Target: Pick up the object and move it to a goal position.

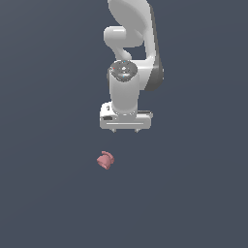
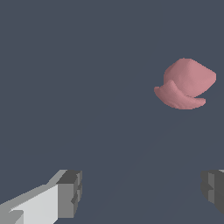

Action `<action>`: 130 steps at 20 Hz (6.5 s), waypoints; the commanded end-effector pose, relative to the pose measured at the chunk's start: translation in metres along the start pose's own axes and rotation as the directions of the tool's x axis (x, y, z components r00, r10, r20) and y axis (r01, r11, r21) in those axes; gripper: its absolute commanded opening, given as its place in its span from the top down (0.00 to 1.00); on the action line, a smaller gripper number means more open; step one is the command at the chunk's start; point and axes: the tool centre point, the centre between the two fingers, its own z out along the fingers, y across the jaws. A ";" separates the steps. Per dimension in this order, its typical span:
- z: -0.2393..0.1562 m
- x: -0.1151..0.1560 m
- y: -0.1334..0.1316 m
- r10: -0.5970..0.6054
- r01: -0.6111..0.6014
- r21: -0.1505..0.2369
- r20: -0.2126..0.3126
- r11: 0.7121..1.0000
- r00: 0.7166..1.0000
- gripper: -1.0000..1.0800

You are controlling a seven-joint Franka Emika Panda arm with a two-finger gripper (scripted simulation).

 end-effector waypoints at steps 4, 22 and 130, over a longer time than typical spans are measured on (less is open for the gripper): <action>-0.001 0.000 -0.006 -0.008 0.008 0.000 -0.001 1.000 1.000 0.04; 0.004 0.015 -0.012 0.061 -0.061 0.005 -0.011 0.998 0.998 0.04; -0.269 -0.029 0.246 0.506 -0.506 0.003 -0.047 0.863 0.862 1.00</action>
